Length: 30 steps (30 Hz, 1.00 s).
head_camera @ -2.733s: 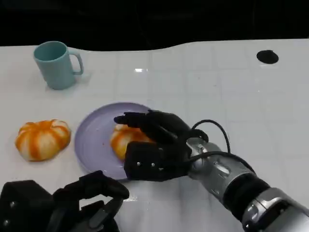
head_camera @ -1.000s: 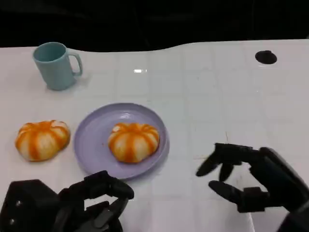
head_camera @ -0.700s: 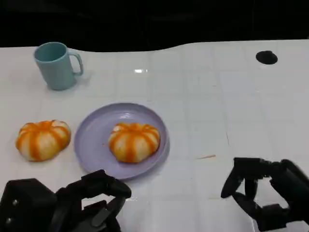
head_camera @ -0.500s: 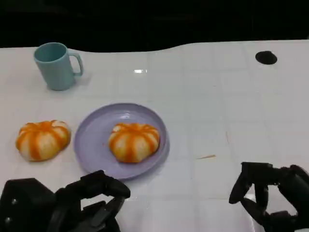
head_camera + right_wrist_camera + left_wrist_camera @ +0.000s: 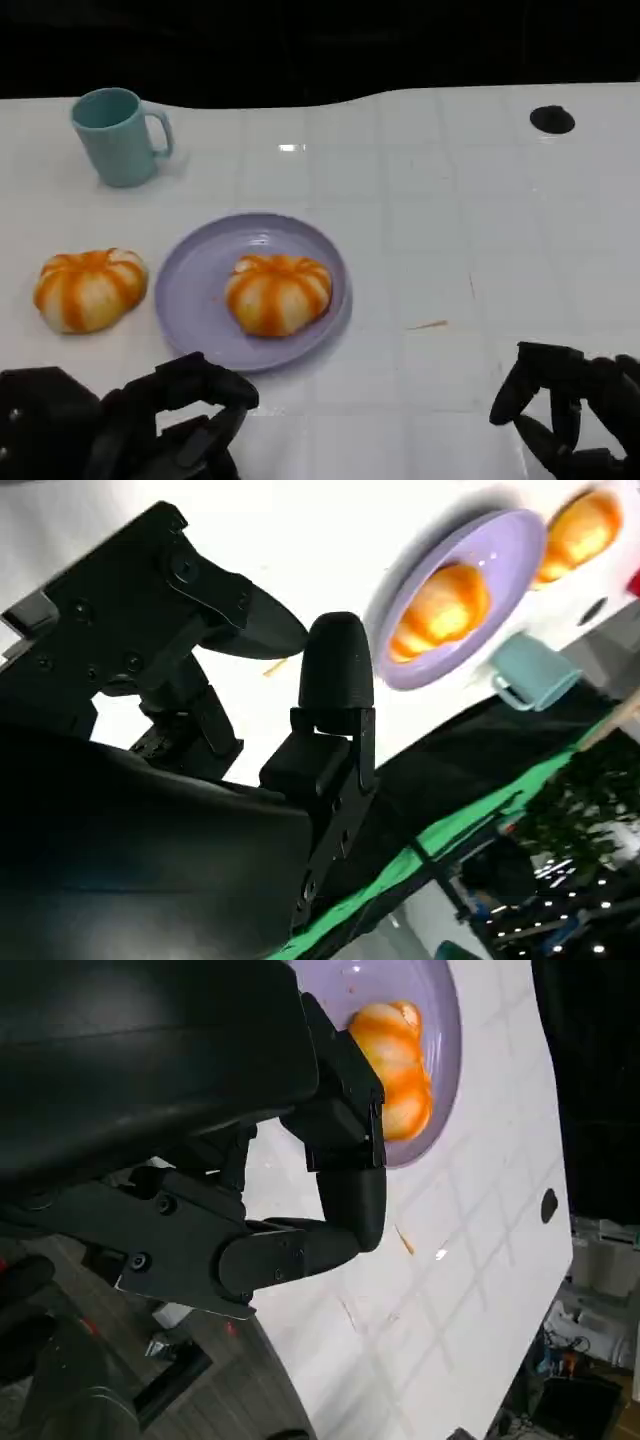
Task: Grasp the bread from the table and place it into the plate.
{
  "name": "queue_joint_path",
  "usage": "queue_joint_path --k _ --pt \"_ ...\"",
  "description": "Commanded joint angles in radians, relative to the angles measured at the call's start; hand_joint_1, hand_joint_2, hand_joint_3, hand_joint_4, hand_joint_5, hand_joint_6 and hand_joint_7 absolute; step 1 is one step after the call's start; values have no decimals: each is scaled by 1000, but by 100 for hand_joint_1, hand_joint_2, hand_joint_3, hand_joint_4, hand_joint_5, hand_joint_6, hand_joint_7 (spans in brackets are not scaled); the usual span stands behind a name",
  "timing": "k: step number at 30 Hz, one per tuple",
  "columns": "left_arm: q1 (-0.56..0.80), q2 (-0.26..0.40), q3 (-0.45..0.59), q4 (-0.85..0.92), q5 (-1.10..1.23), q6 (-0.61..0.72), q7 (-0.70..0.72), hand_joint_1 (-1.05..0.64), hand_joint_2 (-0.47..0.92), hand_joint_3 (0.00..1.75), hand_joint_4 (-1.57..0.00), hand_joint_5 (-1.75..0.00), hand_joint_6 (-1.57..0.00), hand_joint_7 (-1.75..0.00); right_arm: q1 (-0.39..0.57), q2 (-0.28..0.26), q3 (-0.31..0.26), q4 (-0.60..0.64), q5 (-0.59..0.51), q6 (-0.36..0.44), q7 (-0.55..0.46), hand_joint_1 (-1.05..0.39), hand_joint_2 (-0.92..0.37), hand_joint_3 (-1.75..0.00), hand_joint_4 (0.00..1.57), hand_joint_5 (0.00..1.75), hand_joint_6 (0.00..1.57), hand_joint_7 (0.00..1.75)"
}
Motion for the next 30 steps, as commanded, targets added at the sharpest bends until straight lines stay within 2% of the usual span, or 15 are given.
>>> queue_joint_path --k 1,9,30 --pt "4 20 8 8 4 -25 -14 -33 92 52 -62 -175 -59 -130 -11 6 -3 21 -15 24 -25 -17 -46 -115 95 175 80 144" --pt "1 22 -7 29 17 -56 -16 -35 92 52 -60 -175 -59 -130 -26 -1 -5 50 -28 19 -42 -20 -47 -109 95 175 80 144" --pt "-9 18 -14 54 27 -77 -13 -35 92 50 -64 -175 -61 -130 -28 5 -1 51 -27 16 -49 -14 -44 -110 97 175 83 140"
